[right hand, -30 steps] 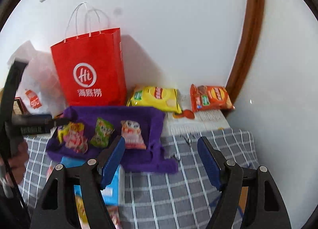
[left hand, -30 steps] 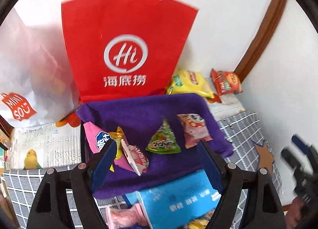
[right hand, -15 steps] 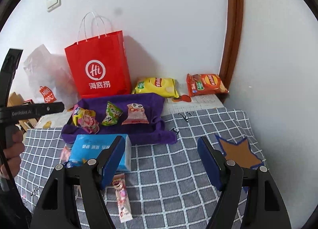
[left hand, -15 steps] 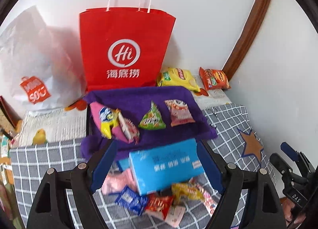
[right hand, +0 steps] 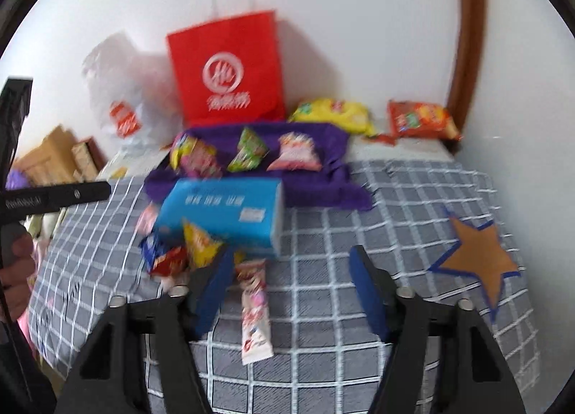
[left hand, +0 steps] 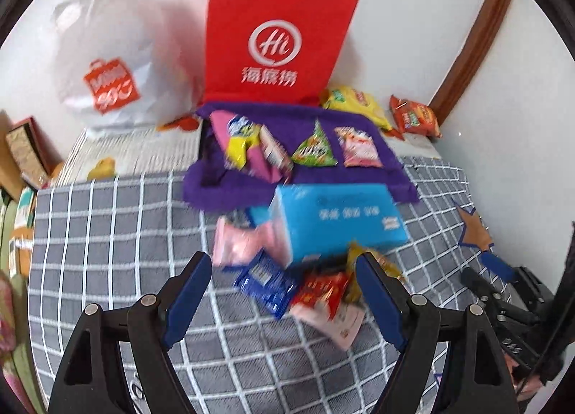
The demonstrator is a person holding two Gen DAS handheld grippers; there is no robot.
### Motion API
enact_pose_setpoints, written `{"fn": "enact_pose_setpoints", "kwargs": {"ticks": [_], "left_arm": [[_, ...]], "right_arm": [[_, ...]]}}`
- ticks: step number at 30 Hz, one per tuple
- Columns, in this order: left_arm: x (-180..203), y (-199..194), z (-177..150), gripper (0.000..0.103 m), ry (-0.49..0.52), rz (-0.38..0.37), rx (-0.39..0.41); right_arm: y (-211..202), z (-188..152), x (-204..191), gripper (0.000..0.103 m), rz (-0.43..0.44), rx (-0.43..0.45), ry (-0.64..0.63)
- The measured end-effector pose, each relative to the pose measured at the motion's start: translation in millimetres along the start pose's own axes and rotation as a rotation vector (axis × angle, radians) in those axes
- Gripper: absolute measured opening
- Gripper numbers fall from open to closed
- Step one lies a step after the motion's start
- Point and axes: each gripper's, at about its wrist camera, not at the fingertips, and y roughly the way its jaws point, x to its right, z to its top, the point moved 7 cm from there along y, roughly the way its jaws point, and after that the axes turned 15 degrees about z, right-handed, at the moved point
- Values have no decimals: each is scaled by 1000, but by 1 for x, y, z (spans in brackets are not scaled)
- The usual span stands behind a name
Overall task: Organize snacks
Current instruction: 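Withdraw both open tools from the towel back toward the scattered snacks, then grasp the pink bear ice-cream packet with the right tool while the left tool grasps the blue packet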
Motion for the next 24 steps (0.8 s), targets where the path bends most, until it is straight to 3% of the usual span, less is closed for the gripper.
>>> {"fn": "enact_pose_setpoints", "kwargs": {"ticks": [7,16,18,19,24], "left_arm": [[-23,5,-25,81,-24,19,-21],[-55,24,-51,81,-65,38,-66],[-57,32,-55,81,-70,42,-82],[-57,36,-55,81,-72,42,-89],[-48,52,-53,80,-57,24,-110]], "right_arm": [[48,-34,-9,38,82,-101,6],[99,-56,-10,38,115,-200,27],[108,-62,-9,31,98,-222,21],[107,-62,-10,17,74,-197,-6],[98,-62,-4,18,55,-147,-25]]}}
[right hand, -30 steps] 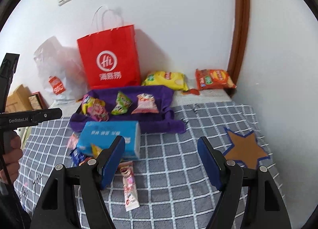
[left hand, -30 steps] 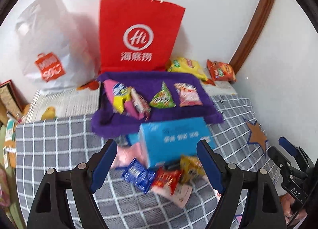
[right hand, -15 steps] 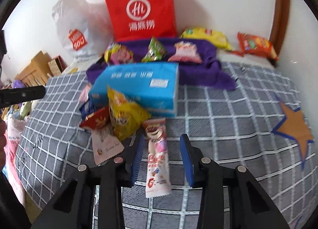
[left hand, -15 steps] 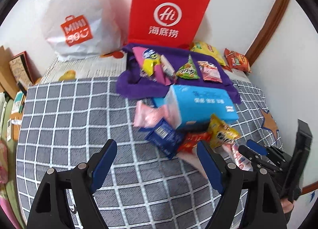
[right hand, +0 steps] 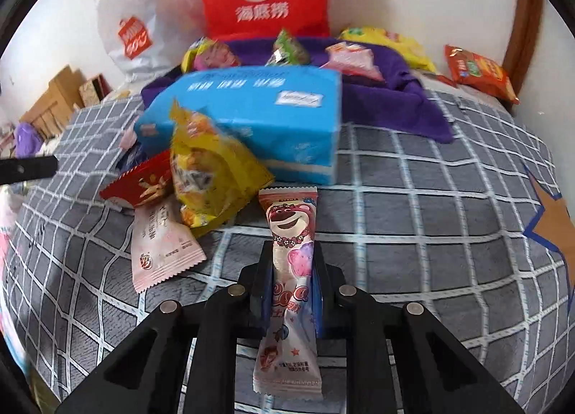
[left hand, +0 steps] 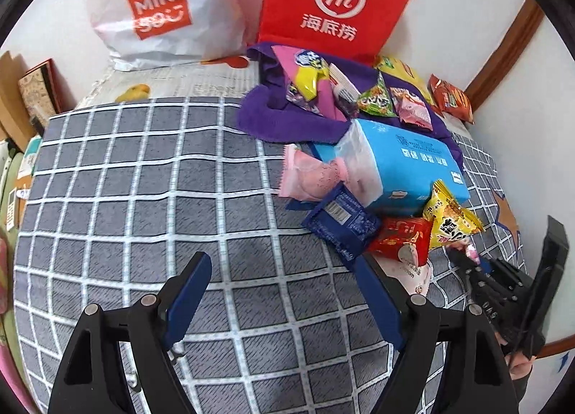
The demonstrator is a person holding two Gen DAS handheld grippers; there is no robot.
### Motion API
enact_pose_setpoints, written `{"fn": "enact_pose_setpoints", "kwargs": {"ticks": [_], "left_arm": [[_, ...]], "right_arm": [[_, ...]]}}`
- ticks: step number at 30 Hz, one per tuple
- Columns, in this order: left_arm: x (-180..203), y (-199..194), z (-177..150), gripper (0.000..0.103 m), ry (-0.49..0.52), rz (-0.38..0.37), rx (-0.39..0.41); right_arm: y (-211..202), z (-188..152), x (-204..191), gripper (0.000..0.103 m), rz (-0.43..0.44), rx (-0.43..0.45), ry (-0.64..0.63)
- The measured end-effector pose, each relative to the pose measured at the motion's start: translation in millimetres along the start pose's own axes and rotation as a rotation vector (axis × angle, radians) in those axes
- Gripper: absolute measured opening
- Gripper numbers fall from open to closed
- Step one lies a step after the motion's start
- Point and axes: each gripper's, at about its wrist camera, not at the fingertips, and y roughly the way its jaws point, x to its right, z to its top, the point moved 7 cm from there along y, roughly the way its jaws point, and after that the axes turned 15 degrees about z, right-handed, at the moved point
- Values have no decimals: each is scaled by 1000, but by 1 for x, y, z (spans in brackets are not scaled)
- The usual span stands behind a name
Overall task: Organize snacks
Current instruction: 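Grasp the pink bear ice-cream packet with the right tool while the left tool grasps the blue packet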
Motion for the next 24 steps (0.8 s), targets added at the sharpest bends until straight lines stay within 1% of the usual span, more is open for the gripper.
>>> {"fn": "enact_pose_setpoints", "kwargs": {"ticks": [2,5,6,7,10,12,15,16,19,21,24], "left_arm": [[9,5,2,80,14,-17,0],[26,12,5,80,42,-57,6],[30,15,6,80,52,-59,6],[35,18,8,80,61,-60,8],[44,26,14,80,74,-65,11],[50,29,18,80,103,-64,24],[56,39,23,80,129,-41,30],[57,44,24,80,130,-42,19],[64,54,23,80,141,-83,0],[66,60,21,80,153,-69,-4],[67,60,18,78,174,-54,-1]], "right_arm": [[-7,1,12,18,-20,25,15],[-7,-2,29,18,-66,18,26],[-5,-5,32,18,-63,10,28],[-6,-4,31,18,-61,31,16],[-6,-5,29,19,-52,35,6],[-6,-4,30,20,-37,42,14],[-5,-2,34,20,-12,47,31],[-4,-2,33,20,-15,46,30],[0,-2,28,21,-59,34,-8],[0,-2,27,22,-66,31,-18],[0,-2,29,22,-50,34,-4]]}}
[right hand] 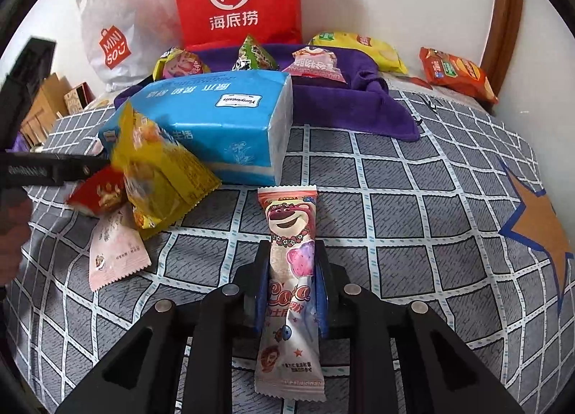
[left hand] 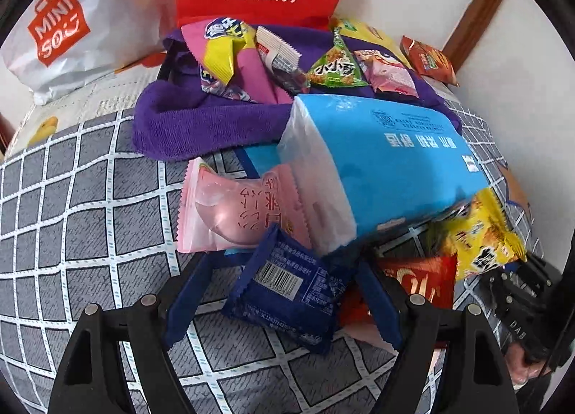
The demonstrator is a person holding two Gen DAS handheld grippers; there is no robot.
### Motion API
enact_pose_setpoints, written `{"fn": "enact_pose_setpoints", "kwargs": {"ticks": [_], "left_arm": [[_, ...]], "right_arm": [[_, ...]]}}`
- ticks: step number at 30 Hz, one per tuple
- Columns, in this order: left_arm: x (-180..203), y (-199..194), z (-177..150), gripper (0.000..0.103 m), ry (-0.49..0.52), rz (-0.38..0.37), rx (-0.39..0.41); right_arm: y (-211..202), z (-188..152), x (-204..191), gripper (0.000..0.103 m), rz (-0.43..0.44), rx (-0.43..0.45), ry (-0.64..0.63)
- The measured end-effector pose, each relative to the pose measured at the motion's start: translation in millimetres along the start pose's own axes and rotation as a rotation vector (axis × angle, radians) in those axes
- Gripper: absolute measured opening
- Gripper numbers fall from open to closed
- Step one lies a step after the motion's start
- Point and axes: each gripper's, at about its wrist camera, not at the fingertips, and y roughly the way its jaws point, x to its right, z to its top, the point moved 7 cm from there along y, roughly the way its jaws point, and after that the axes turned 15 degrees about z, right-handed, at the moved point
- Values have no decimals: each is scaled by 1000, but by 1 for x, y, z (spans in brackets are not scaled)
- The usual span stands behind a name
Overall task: Organize snacks
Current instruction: 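Grasp the pink bear ice-cream packet with the right tool while the left tool grasps the blue packet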
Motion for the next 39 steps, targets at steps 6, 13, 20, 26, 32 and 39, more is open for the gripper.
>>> {"fn": "enact_pose_setpoints", "kwargs": {"ticks": [6,13,20,26,32,39], "left_arm": [[-10,-11,-15,51,-12,-19,-26],[-26,-25,-36,52,-8,-14,-22],[-7,-26,-47,77,72,-31,-14],[2,-22,-44,76,106,47,29],[-5,-24,-43,41,96,123,69],[-23,-42,-48,22,16,42,49]], "right_arm": [[0,0,0,22,4,1,3],[0,0,0,22,12,5,8],[0,0,1,22,23,11,15],[-1,-1,2,22,30,13,19],[-1,-1,2,22,32,14,20],[-9,-3,10,19,42,35,60]]}}
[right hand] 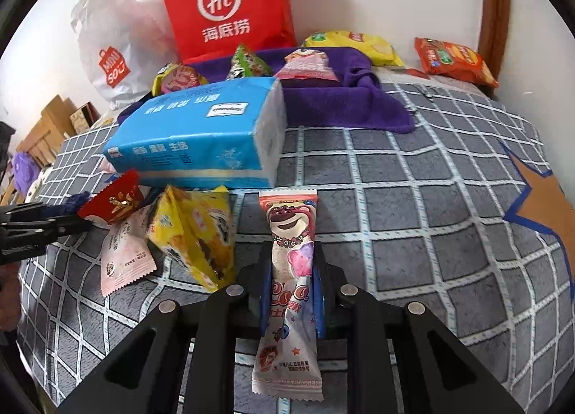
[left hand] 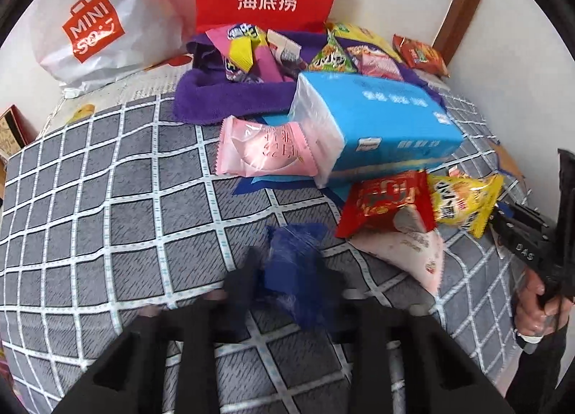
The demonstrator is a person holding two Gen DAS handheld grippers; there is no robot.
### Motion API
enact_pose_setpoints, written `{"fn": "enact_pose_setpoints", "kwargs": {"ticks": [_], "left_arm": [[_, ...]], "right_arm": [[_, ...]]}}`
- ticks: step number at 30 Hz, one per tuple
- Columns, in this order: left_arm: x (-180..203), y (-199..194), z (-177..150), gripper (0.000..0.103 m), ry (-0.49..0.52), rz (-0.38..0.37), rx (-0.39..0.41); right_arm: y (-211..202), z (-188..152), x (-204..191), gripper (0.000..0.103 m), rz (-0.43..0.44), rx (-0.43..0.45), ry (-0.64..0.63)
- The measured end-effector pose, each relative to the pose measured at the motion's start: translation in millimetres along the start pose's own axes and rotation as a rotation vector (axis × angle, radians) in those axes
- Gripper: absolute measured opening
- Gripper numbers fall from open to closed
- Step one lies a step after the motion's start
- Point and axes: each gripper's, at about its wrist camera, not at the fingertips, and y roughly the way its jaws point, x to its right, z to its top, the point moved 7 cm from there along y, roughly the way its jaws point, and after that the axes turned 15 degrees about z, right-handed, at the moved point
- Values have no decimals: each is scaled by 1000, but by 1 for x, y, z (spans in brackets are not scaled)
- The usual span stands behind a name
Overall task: Organize snacks
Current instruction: 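Grasp the pink bear ice-cream packet with the right tool while the left tool grasps the blue packet, then carry both held packets over the purple towel and lower them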
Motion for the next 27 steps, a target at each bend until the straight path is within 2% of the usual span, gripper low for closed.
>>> {"fn": "enact_pose_setpoints", "kwargs": {"ticks": [2,8,11,18,27], "left_arm": [[0,-9,0,22,-3,-22,7],[2,-19,0,19,-11,-23,32],[-1,-21,-6,18,-40,-51,22],[-10,-44,-10,18,-71,-100,53],[1,-80,16,18,-85,-152,90]], "right_arm": [[-7,-2,1,18,-34,5,0],[-40,-1,-7,18,-47,53,-7],[-53,-2,-12,18,-63,68,-21],[-76,3,-23,18,-79,101,-30],[-95,25,-48,18,-85,121,-67]]}}
